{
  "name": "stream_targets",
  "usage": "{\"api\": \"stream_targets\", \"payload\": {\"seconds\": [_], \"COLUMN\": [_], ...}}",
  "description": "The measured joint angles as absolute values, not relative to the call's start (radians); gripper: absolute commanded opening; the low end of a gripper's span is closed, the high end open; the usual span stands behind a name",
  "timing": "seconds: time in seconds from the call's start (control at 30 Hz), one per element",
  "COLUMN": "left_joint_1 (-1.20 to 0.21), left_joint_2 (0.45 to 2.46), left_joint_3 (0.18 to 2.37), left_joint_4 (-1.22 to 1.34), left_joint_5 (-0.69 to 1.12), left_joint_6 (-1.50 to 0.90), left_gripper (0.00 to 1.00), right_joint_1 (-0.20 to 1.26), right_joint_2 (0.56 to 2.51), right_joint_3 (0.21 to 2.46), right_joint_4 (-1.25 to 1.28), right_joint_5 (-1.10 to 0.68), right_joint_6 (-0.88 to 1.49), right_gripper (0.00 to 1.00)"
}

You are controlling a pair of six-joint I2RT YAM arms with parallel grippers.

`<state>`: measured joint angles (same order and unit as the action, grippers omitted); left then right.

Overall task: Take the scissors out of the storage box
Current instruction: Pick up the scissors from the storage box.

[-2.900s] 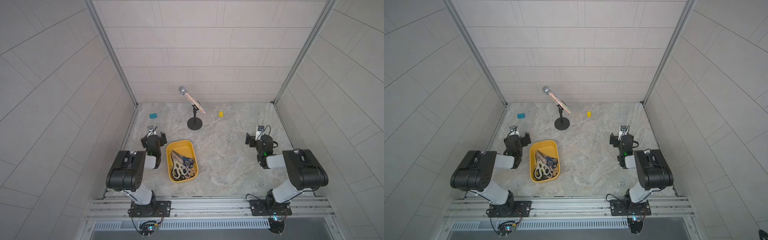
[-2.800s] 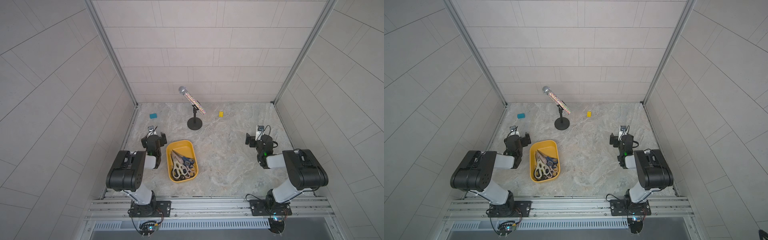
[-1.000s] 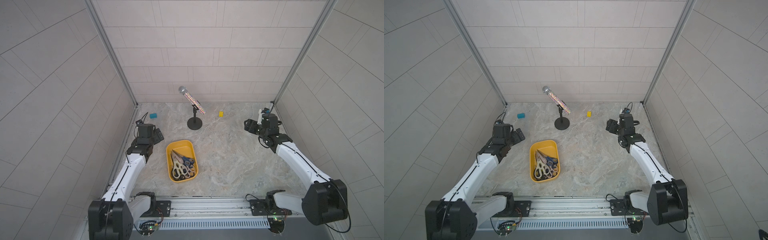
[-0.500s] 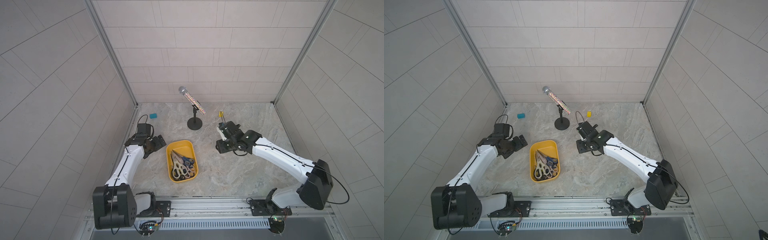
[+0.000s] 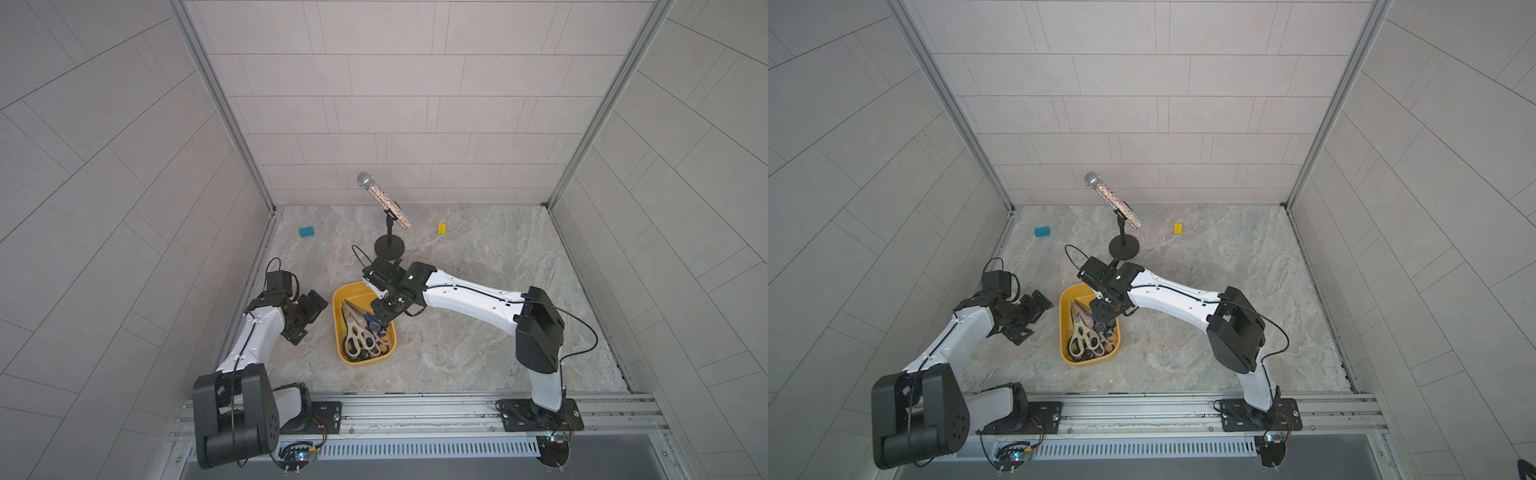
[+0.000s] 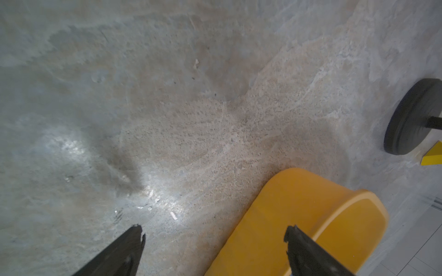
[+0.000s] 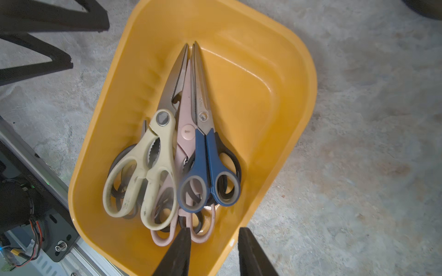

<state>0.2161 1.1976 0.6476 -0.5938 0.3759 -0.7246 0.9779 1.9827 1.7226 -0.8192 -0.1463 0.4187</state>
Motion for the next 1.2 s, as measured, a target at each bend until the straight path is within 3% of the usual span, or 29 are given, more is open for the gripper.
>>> {"api": "stream_targets", "payload": {"seconds": [0.37,1.2], "left_joint_1": [0.250,0.286], "left_joint_2": [1.127,1.116], "left_joint_3": [0.624,0.595], "left_joint_4": [-0.585,-0.550], "left_joint_5": [0.340,0.356], "left_joint_6": [-0.680,-0.701], "left_gripper": [1.00,1.00], "right_joint_1": [0.981,0.989], "right_joint_2": [2.126,2.202], "right_joint_3": [1.851,1.874], "right_joint_4": [-0.857,-0.891], "right_joint_5": [-0.240,-0.282], "right_joint_6": [0.415,0.430], "right_gripper": [0.36,0.30]}}
